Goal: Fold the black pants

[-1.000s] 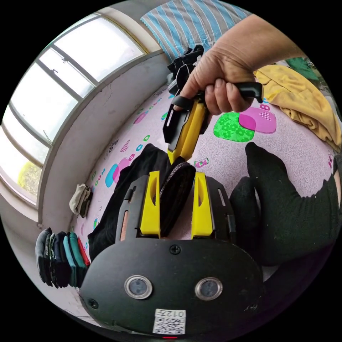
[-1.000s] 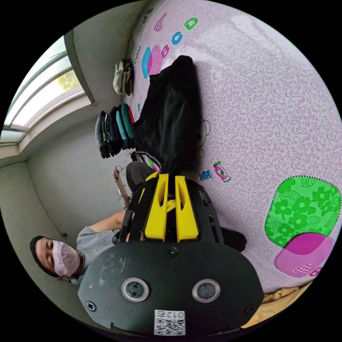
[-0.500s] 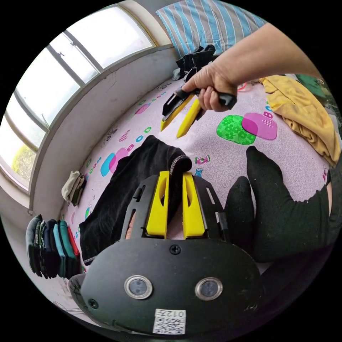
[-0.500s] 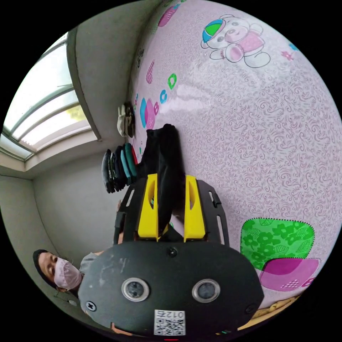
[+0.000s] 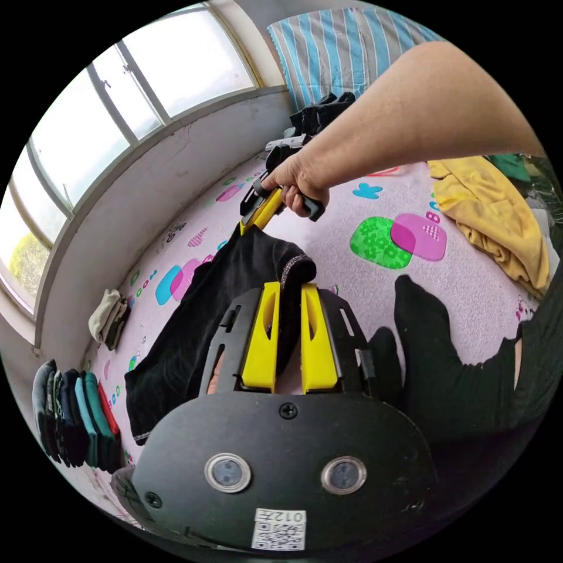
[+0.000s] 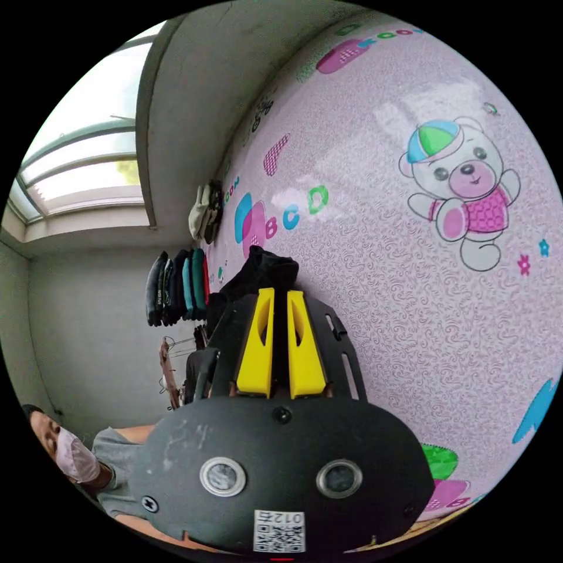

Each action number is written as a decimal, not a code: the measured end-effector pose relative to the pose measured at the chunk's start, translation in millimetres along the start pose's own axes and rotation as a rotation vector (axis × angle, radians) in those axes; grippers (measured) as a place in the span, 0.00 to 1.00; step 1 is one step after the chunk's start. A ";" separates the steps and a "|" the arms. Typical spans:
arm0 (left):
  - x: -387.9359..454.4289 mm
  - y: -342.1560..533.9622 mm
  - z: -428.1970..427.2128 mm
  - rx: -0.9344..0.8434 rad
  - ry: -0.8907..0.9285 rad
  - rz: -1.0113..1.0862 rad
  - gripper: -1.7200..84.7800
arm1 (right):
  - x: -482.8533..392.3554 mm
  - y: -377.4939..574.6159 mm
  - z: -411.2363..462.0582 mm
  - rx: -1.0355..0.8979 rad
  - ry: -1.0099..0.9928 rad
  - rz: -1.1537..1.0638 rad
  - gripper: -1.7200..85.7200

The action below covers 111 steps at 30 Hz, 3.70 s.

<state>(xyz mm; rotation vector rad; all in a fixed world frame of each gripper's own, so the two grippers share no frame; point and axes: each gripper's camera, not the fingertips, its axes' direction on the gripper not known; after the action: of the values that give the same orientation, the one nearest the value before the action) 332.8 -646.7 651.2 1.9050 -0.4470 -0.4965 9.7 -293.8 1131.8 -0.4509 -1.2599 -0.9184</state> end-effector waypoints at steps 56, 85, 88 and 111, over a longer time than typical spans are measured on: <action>-432.3 207.2 99.2 0.371 0.654 -0.930 0.06 | -405.0 -25.5 118.6 0.132 0.625 -0.315 0.07; -545.6 61.1 268.6 -0.213 0.774 -0.580 0.10 | -382.8 -9.8 174.3 0.009 0.481 -0.292 0.08; -545.6 45.6 271.8 -0.212 0.794 -0.539 0.09 | -376.0 15.5 149.9 0.072 0.428 -0.292 0.11; -560.3 -59.8 279.9 -0.272 0.910 -0.559 0.07 | -321.6 302.0 171.6 0.336 0.817 -0.096 0.18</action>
<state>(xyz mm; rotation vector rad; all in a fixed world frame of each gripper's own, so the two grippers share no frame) -283.9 -549.3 573.2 1.7551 0.7228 0.0053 135.0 117.6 933.9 0.2488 -0.6567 -0.8209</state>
